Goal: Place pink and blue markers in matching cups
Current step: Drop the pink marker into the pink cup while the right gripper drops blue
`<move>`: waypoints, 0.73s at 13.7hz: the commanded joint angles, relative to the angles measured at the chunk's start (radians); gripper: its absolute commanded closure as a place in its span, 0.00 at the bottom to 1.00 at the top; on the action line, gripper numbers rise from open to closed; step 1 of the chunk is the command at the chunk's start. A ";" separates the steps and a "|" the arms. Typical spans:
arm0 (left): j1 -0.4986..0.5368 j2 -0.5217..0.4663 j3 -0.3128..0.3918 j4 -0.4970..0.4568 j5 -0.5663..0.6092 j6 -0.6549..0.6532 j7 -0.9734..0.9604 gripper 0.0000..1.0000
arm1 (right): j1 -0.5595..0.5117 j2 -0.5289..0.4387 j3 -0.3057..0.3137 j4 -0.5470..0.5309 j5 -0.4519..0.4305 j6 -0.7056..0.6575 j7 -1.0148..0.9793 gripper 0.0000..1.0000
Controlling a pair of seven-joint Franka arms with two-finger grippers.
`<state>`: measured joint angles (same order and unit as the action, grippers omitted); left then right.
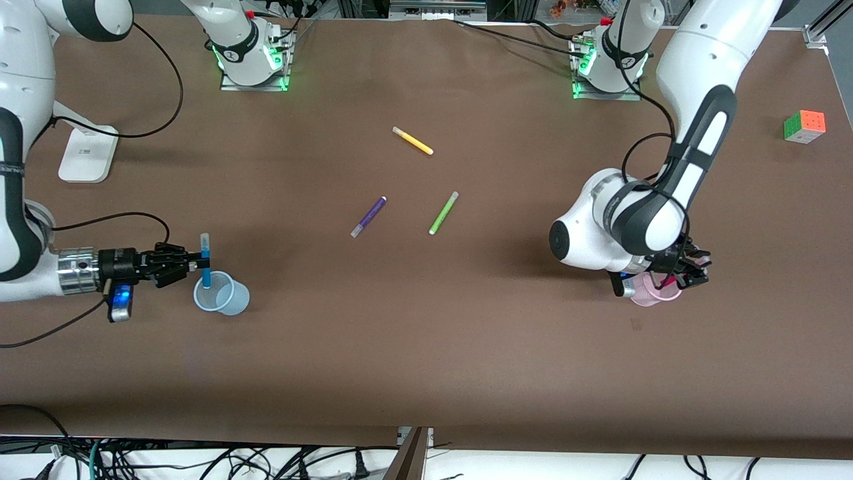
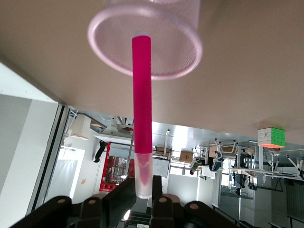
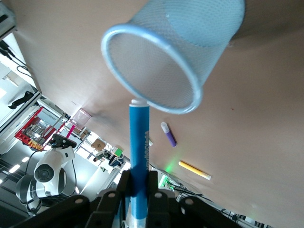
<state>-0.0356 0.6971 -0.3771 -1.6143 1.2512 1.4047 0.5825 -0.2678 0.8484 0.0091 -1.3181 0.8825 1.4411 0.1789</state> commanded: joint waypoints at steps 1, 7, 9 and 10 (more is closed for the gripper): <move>-0.013 0.030 -0.003 0.034 0.010 -0.007 0.027 0.59 | -0.011 0.027 0.009 0.025 0.024 -0.016 -0.009 1.00; -0.015 0.019 -0.005 0.050 0.010 -0.010 0.007 0.00 | -0.011 0.034 0.009 0.026 0.021 -0.005 -0.027 1.00; -0.015 0.019 -0.006 0.068 0.007 -0.016 0.010 0.00 | -0.013 0.040 0.009 0.028 0.021 -0.005 -0.027 0.93; -0.015 0.016 -0.008 0.070 -0.004 -0.018 0.008 0.00 | -0.013 0.041 0.009 0.028 0.021 -0.005 -0.029 0.83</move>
<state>-0.0462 0.7203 -0.3828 -1.5638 1.2512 1.4055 0.5774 -0.2684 0.8717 0.0092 -1.3116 0.8835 1.4431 0.1637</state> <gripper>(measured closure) 0.000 0.819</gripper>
